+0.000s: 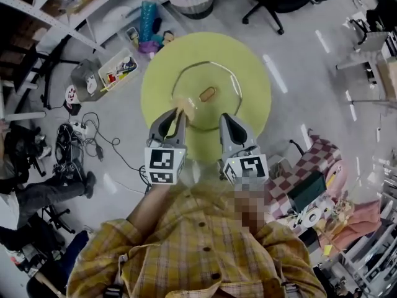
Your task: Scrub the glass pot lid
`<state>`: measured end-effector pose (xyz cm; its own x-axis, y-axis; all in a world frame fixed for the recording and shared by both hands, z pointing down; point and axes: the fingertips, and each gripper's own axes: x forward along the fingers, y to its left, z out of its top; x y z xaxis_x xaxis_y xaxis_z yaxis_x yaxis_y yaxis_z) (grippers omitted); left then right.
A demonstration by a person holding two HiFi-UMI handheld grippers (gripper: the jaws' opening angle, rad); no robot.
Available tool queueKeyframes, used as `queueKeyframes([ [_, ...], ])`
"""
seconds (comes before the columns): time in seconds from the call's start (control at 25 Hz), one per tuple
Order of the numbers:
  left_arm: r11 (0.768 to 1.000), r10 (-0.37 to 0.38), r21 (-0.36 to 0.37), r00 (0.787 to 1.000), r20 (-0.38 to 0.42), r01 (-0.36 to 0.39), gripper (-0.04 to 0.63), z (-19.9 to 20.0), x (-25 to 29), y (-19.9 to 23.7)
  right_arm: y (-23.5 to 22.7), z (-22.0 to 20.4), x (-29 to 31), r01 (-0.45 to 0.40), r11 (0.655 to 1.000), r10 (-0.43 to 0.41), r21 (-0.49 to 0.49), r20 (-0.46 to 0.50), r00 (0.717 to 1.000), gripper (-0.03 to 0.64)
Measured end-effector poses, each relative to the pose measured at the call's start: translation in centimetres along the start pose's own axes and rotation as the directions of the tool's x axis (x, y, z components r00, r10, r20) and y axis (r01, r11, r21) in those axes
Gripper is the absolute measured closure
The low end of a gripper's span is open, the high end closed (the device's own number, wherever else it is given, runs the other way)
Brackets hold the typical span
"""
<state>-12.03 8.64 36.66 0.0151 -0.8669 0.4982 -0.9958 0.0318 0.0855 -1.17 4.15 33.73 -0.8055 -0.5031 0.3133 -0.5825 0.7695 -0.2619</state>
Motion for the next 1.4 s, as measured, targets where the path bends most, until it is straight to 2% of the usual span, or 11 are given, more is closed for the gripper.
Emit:
queueKeyframes([
  [0.12,0.998,-0.02,-0.055,0.998,-0.057,0.016,0.549,-1.1,1.8,0.9,-0.1,-0.6,1.0,0.003,1.0,-0.003,0.006,-0.013,1.0,0.62],
  [0.2,0.998,-0.025,-0.058,0.997,-0.074,0.021,0.55,-1.3,3.1,1.9,-0.1,-0.9,2.1,0.011,1.0,-0.011,0.001,-0.024,1.0,0.62],
  [0.64,0.997,-0.069,0.011,0.977,-0.203,0.073,0.549,-5.0,8.5,3.6,-1.3,-5.0,7.0,0.05,0.998,-0.044,0.038,-0.127,0.991,0.62],
  [1.0,0.992,-0.089,0.065,0.96,-0.264,0.109,0.549,-6.6,10.9,4.3,-2.0,-6.5,8.8,0.083,0.995,-0.074,0.055,-0.157,0.985,0.62],
  [1.2,0.987,-0.101,0.096,0.957,-0.27,0.132,0.551,-7.2,11.9,4.4,-2.0,-7.3,9.0,0.092,0.994,-0.081,0.056,-0.172,0.982,0.62],
  [1.4,0.986,-0.125,0.069,0.941,-0.315,0.154,0.55,-8.8,12.9,4.4,-2.0,-7.5,9.5,0.097,0.994,-0.086,0.055,-0.179,0.98,0.62],
])
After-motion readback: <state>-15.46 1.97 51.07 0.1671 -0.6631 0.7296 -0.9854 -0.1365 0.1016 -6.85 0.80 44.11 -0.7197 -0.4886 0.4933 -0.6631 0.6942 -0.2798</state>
